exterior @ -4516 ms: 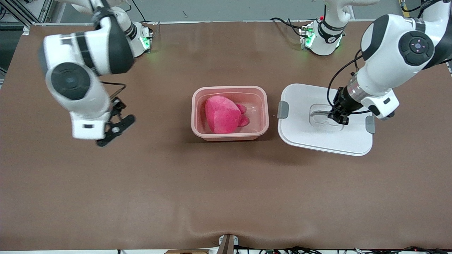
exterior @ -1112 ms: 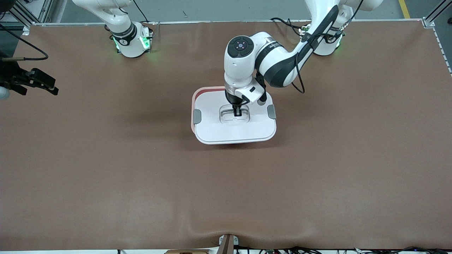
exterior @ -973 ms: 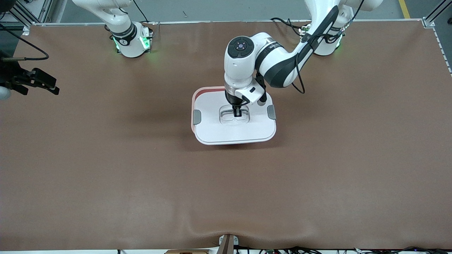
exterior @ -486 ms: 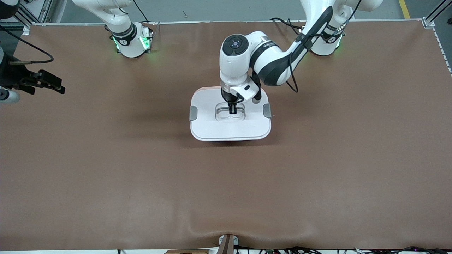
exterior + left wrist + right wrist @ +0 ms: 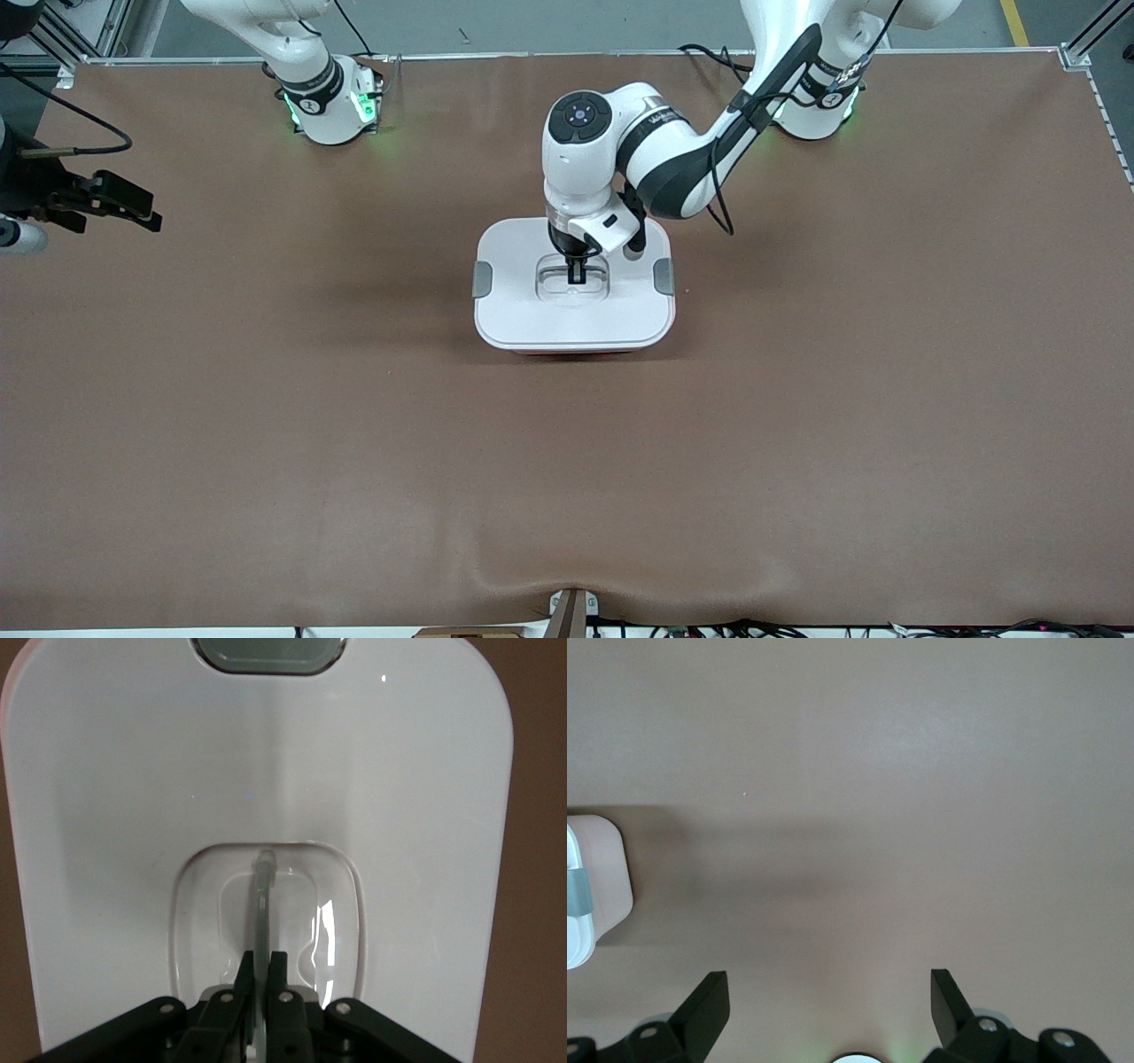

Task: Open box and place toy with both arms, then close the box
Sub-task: 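Press the lid down onto the box rim with the left gripper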

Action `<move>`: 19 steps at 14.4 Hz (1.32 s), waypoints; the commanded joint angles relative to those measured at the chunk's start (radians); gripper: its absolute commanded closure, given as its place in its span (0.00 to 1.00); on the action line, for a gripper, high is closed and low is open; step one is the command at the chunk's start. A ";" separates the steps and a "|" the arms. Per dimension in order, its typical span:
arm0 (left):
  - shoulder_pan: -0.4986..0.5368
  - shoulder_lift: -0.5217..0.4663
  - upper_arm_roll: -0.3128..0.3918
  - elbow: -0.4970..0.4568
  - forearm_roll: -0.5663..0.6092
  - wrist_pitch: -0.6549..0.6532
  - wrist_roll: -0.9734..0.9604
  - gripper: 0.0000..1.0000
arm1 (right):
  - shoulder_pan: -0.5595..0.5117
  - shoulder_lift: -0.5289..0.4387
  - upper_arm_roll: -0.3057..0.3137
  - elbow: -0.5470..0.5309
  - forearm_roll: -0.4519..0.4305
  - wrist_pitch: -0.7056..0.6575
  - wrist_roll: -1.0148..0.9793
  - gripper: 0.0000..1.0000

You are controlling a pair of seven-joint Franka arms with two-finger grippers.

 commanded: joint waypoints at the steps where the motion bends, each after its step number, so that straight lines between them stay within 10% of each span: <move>1: 0.005 -0.002 0.001 -0.011 0.018 -0.004 -0.001 1.00 | 0.002 0.012 0.000 0.026 0.019 -0.020 -0.007 0.00; 19: -0.004 -0.052 -0.001 -0.048 0.018 -0.036 -0.059 1.00 | 0.009 0.027 -0.001 0.060 0.013 -0.020 -0.002 0.00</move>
